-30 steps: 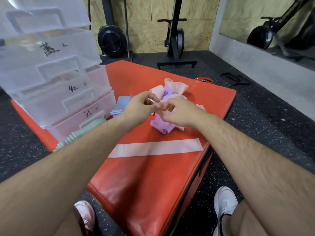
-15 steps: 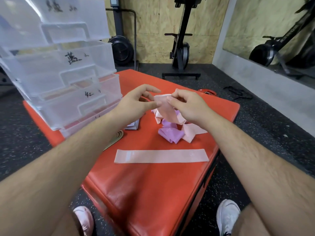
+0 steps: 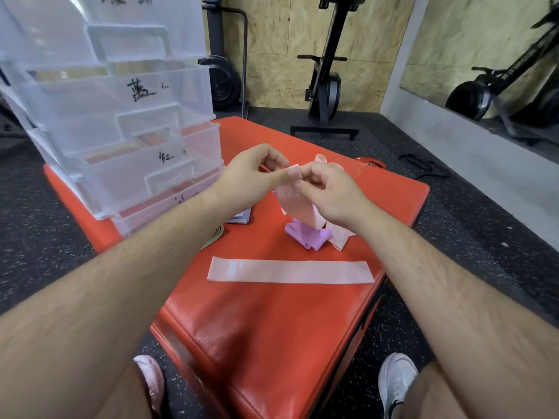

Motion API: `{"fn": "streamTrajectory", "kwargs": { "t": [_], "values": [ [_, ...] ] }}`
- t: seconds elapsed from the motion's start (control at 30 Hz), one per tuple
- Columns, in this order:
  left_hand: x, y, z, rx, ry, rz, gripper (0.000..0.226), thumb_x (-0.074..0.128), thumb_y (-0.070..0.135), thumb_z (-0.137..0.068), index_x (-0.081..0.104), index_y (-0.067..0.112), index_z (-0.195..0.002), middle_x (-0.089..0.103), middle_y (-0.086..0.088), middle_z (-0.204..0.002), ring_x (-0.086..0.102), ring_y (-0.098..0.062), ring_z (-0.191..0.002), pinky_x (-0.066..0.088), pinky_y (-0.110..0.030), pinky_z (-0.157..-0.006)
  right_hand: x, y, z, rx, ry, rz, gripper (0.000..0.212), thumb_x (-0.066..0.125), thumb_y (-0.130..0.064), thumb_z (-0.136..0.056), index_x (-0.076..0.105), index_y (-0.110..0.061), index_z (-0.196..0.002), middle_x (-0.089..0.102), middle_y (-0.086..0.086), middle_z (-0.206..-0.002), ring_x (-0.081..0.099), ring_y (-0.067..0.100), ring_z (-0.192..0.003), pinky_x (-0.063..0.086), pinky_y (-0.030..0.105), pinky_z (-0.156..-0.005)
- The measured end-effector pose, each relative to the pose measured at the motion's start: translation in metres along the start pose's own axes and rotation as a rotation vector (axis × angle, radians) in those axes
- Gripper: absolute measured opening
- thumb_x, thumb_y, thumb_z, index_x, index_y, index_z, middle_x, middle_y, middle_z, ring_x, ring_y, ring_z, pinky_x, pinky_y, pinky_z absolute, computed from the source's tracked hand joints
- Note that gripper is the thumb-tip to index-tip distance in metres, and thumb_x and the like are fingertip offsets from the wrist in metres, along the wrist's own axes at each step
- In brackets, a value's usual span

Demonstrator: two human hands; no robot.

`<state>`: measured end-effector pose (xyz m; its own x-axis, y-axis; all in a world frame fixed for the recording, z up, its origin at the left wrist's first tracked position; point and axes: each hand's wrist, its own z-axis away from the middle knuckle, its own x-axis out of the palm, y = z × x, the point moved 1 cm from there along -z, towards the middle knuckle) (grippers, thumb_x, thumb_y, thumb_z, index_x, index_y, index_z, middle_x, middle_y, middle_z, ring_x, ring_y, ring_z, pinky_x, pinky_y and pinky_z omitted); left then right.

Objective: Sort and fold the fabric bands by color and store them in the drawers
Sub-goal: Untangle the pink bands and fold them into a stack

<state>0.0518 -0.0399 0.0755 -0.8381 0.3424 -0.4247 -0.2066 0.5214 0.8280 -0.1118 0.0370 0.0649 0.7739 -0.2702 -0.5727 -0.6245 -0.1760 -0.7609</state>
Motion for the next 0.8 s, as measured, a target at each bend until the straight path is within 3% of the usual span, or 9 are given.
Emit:
{"fn": "streamTrajectory", "kwargs": {
  "t": [0.1, 0.23, 0.33, 0.43, 0.53, 0.7, 0.8],
  "values": [
    [0.0, 0.001, 0.001, 0.026, 0.014, -0.074, 0.013, 0.073, 0.032, -0.087, 0.069, 0.019, -0.087, 0.069, 0.003, -0.079, 0.058, -0.005, -0.065, 0.05, -0.029, -0.064, 0.005, -0.003, 0.0, -0.011, -0.014, -0.035, 0.007, 0.065, -0.017, -0.095, 0.067, -0.016, -0.102, 0.069, -0.004, -0.084, 0.062, 0.01, -0.078, 0.051, 0.032, -0.085],
    [-0.01, 0.002, 0.0, 0.002, 0.126, -0.015, 0.012, 0.072, 0.03, -0.089, 0.068, 0.02, -0.084, 0.062, 0.009, -0.072, 0.056, -0.008, -0.063, 0.05, -0.03, -0.063, 0.006, 0.001, -0.001, 0.028, -0.056, -0.016, 0.017, 0.071, -0.013, -0.088, 0.065, -0.014, -0.104, 0.072, 0.004, -0.099, 0.069, 0.02, -0.093, 0.055, 0.032, -0.084],
    [-0.021, 0.002, -0.001, -0.054, 0.187, 0.097, 0.016, 0.069, 0.027, -0.091, 0.066, 0.012, -0.088, 0.061, 0.0, -0.076, 0.056, -0.01, -0.061, 0.048, -0.024, -0.055, 0.004, 0.011, 0.0, 0.047, -0.061, 0.178, 0.014, 0.072, -0.019, -0.087, 0.062, -0.012, -0.092, 0.066, 0.007, -0.089, 0.06, 0.015, -0.077, 0.047, 0.03, -0.07],
    [-0.037, -0.005, -0.002, -0.132, 0.242, 0.223, 0.02, 0.068, 0.025, -0.092, 0.065, 0.005, -0.093, 0.064, -0.007, -0.082, 0.06, -0.014, -0.067, 0.051, -0.026, -0.058, 0.003, 0.023, 0.002, 0.077, -0.096, 0.357, 0.021, 0.069, -0.023, -0.089, 0.051, -0.02, -0.079, 0.054, -0.004, -0.075, 0.049, 0.011, -0.067, 0.034, 0.029, -0.058],
    [-0.053, -0.016, -0.002, -0.196, 0.283, 0.275, 0.022, 0.068, 0.026, -0.092, 0.066, 0.004, -0.095, 0.066, -0.009, -0.086, 0.062, -0.017, -0.072, 0.052, -0.026, -0.06, -0.002, 0.036, 0.002, 0.12, -0.115, 0.427, 0.008, 0.066, -0.02, -0.091, 0.058, -0.019, -0.091, 0.061, -0.005, -0.084, 0.057, 0.017, -0.078, 0.039, 0.029, -0.06],
    [-0.071, -0.032, 0.006, -0.304, 0.337, 0.284, 0.02, 0.071, 0.022, -0.09, 0.062, 0.02, -0.072, 0.065, 0.007, -0.066, 0.061, -0.012, -0.06, 0.053, -0.029, -0.06, -0.032, 0.051, 0.005, 0.17, -0.101, 0.473, 0.009, 0.068, -0.026, -0.089, 0.063, -0.024, -0.096, 0.062, -0.008, -0.088, 0.057, 0.015, -0.08, 0.04, 0.028, -0.064],
    [-0.079, -0.043, 0.014, -0.356, 0.328, 0.229, 0.016, 0.072, 0.02, -0.089, 0.062, 0.016, -0.078, 0.066, -0.002, -0.074, 0.062, -0.015, -0.064, 0.052, -0.028, -0.057, -0.056, 0.058, 0.011, 0.208, -0.063, 0.437, 0.009, 0.07, -0.022, -0.087, 0.067, -0.024, -0.095, 0.064, -0.008, -0.09, 0.058, 0.013, -0.08, 0.044, 0.029, -0.066]
  ]
}}
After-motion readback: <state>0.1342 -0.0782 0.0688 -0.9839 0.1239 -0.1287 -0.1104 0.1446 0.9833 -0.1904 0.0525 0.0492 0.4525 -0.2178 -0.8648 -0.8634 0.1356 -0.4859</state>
